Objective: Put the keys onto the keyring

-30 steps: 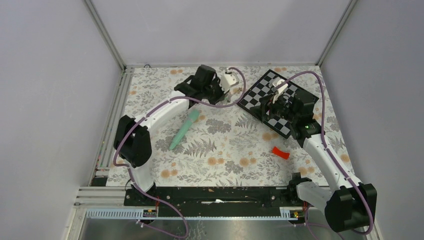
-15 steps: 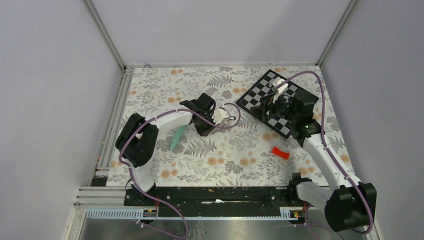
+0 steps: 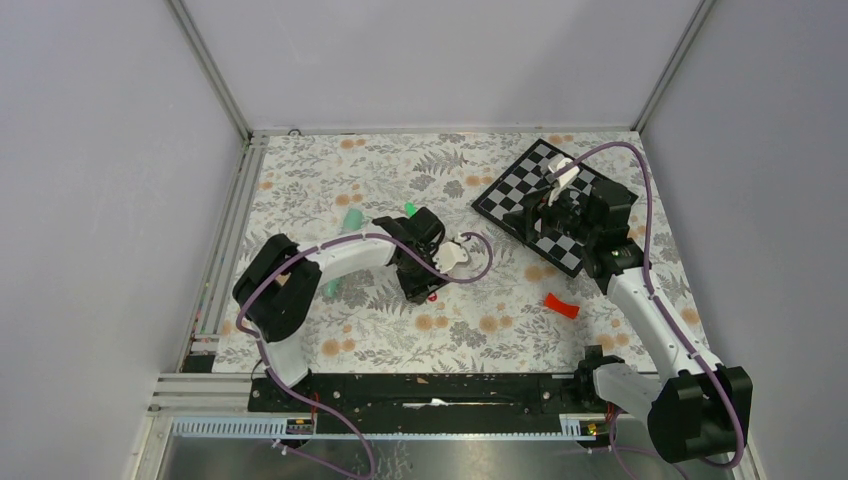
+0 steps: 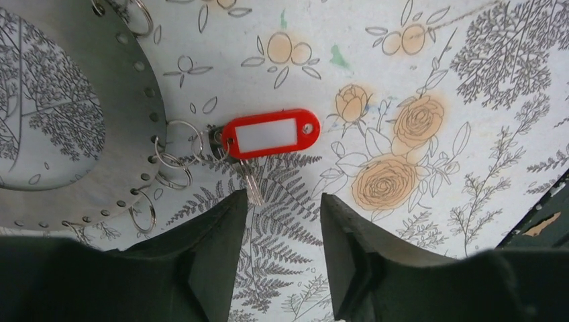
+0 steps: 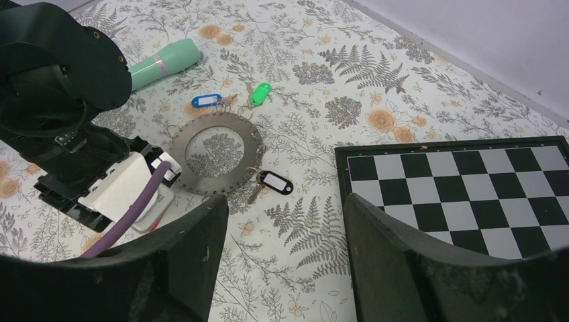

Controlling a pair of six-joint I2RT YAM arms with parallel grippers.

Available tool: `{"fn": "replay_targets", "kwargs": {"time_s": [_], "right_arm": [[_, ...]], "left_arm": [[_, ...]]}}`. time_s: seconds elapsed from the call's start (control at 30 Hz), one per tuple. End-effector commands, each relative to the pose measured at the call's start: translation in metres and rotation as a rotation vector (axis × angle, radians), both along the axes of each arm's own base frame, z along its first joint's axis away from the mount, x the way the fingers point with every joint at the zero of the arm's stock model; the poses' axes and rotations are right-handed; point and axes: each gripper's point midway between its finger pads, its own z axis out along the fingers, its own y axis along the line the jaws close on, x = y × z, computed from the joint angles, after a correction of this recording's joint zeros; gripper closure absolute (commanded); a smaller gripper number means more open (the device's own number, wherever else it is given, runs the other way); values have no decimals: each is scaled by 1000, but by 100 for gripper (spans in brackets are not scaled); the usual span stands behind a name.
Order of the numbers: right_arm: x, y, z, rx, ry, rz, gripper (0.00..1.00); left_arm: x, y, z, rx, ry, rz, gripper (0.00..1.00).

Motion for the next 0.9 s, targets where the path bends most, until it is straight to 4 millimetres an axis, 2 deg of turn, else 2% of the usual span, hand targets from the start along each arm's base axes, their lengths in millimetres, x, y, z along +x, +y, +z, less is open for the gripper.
{"fn": "replay_targets", "kwargs": {"time_s": [0.0, 0.13, 0.2, 0.27, 0.37, 0.53, 0.63, 0.7, 0.77, 0.87], "right_arm": [[3, -2, 7, -9, -45, 1, 28], [3, -4, 6, -19, -55, 1, 28], [3, -4, 6, -26, -62, 0, 26], [3, -7, 5, -44, -65, -7, 21], [5, -12, 0, -89, -67, -24, 2], [8, -21, -13, -147, -41, -58, 0], [10, -25, -16, -157, -25, -84, 0], [11, -28, -14, -137, -15, -118, 1], [9, -27, -12, -110, -5, -127, 0], [0, -24, -12, -94, 5, -105, 0]], "left_arm": [[0, -2, 22, -32, -9, -25, 46], [12, 3, 64, -120, -91, -28, 22], [25, 10, 87, -176, -140, -2, 4], [41, 21, 110, -241, -189, 47, 1], [74, 46, 145, -374, -275, 175, 1], [121, 87, 188, -566, -452, 376, 1], [145, 120, 201, -624, -555, 521, 1], [160, 151, 202, -630, -603, 641, 1], [171, 181, 194, -609, -609, 751, 1], [184, 234, 166, -519, -564, 938, 1]]}}
